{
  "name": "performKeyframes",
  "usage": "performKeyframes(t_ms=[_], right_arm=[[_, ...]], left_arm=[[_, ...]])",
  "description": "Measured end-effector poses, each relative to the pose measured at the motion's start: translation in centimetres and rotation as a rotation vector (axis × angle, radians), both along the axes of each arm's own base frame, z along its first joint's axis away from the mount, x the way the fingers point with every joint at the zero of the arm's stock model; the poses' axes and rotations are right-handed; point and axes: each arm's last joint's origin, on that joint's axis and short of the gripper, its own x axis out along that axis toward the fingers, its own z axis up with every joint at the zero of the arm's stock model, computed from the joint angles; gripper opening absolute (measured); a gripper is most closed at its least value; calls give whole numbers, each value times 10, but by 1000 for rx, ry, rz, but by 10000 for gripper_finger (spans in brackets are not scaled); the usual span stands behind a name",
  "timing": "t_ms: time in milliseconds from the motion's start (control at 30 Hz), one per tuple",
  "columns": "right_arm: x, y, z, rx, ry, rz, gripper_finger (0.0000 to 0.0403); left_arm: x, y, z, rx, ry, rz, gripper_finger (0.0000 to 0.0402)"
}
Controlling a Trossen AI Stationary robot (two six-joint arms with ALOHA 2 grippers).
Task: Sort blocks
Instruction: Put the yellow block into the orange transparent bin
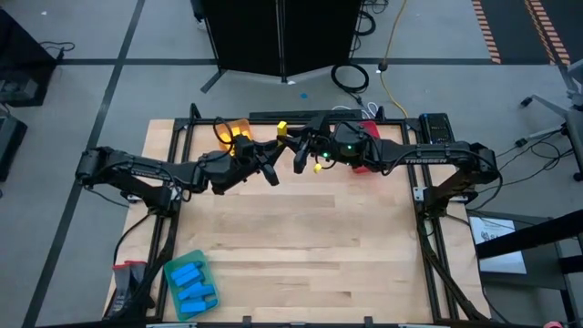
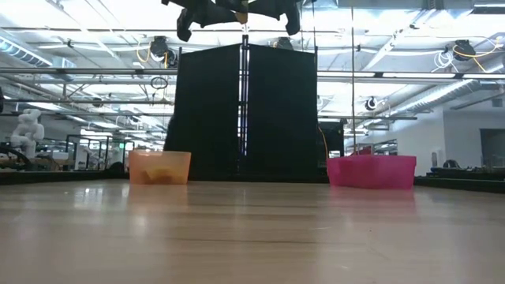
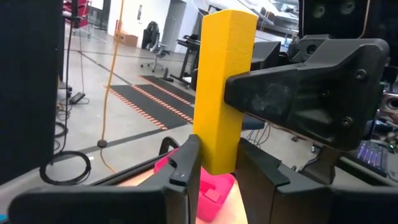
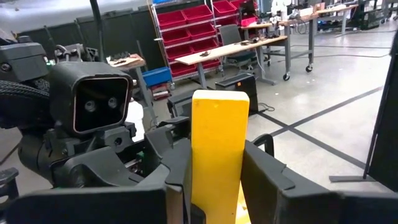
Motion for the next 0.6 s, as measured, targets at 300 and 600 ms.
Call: performKeyframes(t_ms=[300,600], right_arm=[[0,0,-1,11,-2,-2,84],[0,0,-1,8,6,-15,129]], left_arm=[[-1,1,0,-2,0,48,86],[-1,2,0,0,-2,77,58]])
